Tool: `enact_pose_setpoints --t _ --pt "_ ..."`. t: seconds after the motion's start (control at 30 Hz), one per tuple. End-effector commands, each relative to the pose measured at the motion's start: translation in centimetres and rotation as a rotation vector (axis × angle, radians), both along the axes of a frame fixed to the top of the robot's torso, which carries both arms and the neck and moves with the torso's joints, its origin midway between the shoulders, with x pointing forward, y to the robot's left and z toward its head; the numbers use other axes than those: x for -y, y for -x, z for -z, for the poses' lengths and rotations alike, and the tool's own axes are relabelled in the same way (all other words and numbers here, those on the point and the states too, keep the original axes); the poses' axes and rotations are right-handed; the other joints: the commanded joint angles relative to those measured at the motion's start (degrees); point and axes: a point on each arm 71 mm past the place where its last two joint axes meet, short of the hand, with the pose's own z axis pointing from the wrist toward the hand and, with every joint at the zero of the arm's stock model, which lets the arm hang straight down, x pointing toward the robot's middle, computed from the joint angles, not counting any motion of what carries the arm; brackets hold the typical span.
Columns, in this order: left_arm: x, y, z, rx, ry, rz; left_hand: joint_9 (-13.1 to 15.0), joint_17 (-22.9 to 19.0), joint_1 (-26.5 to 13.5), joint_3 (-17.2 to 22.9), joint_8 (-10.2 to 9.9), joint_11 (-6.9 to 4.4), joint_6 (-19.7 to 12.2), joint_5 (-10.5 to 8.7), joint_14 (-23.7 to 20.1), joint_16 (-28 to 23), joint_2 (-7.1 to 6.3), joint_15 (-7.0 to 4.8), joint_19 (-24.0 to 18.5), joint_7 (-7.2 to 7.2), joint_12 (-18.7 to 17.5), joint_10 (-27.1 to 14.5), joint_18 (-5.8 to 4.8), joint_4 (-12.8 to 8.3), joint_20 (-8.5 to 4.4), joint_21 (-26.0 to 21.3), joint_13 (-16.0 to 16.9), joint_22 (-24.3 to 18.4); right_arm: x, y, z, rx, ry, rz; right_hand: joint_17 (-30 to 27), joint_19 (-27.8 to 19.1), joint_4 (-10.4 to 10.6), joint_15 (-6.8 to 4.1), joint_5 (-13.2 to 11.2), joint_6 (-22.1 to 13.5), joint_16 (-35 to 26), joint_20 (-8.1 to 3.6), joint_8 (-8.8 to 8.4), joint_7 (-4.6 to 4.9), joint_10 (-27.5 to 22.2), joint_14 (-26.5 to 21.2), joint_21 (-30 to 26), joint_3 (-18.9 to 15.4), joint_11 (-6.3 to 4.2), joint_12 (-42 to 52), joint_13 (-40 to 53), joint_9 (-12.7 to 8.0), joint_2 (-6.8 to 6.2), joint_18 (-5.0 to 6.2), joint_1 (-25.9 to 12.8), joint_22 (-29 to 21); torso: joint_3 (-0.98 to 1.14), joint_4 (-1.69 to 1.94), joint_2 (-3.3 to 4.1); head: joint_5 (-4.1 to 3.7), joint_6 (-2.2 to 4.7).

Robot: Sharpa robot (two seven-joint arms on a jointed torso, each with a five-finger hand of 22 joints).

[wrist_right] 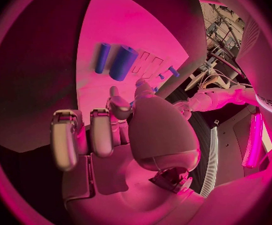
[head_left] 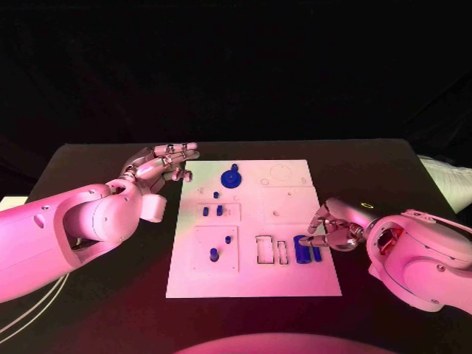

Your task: Assemble the parts on the task board

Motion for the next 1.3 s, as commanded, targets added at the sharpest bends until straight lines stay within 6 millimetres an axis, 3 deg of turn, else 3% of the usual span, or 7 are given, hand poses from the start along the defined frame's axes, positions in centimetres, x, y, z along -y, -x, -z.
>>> enact_pose_setpoints --t 0.03,0.77,1.3 --pt "0.2 0.0 -0.1 0.005 0.013 0.018 0.0 -0.1 -0.1 -0.2 0.3 0.15 -0.5 0.02 -0.4 -0.2 0.54 -0.09 -0.4 0.05 0.3 -0.4 0.99 -0.3 0.02 -0.2 0.0 -0.1 -0.1 0.1 0.4 -0.012 0.071 0.001 0.2 1.1 0.0 -0.39 0.2 0.6 0.4 0.11 0.70 -0.04 0.5 3.3 0.3 -0.8 -0.15 0.9 1.2 0.4 0.09 -0.82 -0.8 8.9 -0.04 -0.13 0.03 0.19 -0.04" --pt "0.1 0.1 -0.1 0.004 0.014 0.021 0.0 -0.2 0.0 -0.3 0.4 0.16 -0.5 0.02 -0.4 -0.1 0.61 -0.09 -0.5 0.06 0.5 -0.5 1.02 -0.4 0.03 -0.4 0.0 -0.2 -1.7 -0.2 2.9 -0.053 0.108 -0.032 0.3 1.2 0.0 -0.51 0.1 0.8 0.5 0.01 1.29 -0.22 0.6 3.3 0.3 -1.5 -0.30 1.6 2.5 1.2 0.46 -0.85 -1.4 9.0 0.01 -0.05 0.03 0.56 -0.43" --pt "0.1 0.1 -0.1 0.002 0.014 0.023 0.0 -0.2 0.0 -0.3 0.4 0.16 -0.5 0.02 -0.4 -0.1 0.61 -0.09 -0.5 0.06 0.5 -0.5 1.02 -0.4 0.03 -0.4 0.0 -0.2 -2.2 -0.3 4.6 -0.093 0.117 -0.034 0.5 1.2 -0.1 -0.73 1.2 1.4 0.6 -0.17 2.22 -0.56 0.7 3.3 0.4 -1.7 -0.59 1.9 3.8 2.3 1.73 -0.86 -0.4 9.1 -0.04 -0.14 -0.01 0.68 -0.51"
